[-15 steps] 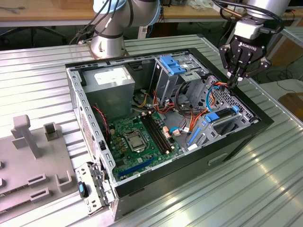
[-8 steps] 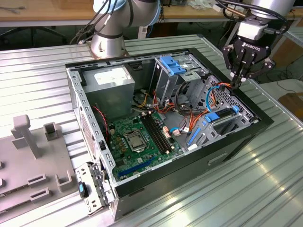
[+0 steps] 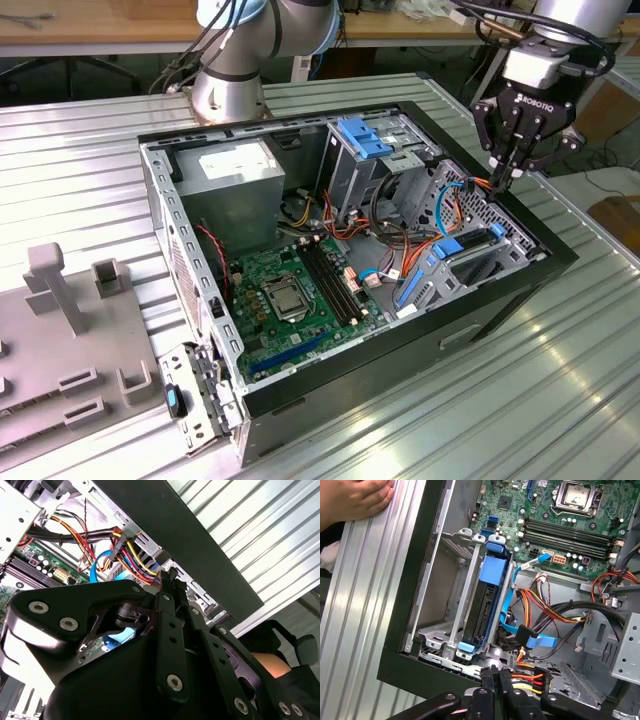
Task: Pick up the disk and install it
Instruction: 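Insert the first disk wire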
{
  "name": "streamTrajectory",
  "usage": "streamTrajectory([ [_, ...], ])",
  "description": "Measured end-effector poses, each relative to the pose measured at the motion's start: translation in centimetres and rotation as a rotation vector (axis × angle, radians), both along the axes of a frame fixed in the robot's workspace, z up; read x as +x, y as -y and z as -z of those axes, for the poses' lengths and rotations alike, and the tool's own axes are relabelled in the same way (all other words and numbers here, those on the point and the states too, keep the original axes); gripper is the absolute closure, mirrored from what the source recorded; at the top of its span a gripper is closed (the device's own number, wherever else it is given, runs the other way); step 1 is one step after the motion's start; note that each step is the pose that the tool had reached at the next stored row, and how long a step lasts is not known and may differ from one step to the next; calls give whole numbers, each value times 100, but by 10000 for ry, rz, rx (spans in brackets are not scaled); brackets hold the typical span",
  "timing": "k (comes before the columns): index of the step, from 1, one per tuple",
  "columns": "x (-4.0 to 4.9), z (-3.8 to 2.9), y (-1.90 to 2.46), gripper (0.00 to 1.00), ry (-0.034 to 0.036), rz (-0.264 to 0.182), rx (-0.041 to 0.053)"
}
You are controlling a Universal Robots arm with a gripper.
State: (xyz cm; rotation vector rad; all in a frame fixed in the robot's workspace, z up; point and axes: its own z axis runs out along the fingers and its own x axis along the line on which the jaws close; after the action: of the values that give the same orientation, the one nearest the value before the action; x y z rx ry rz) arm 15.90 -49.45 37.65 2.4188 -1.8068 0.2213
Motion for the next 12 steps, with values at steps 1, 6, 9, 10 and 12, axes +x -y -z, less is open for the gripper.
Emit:
streamTrajectory([
  [1, -3, 0, 1, 84, 0, 44, 0],
  [6, -8, 2, 2, 84, 0, 369, -1],
  [9, -8, 6, 2, 84, 0, 573, -1],
  [10, -8, 8, 2, 84, 0, 656, 0],
  [12, -15, 11, 6, 84, 0, 847, 0],
])
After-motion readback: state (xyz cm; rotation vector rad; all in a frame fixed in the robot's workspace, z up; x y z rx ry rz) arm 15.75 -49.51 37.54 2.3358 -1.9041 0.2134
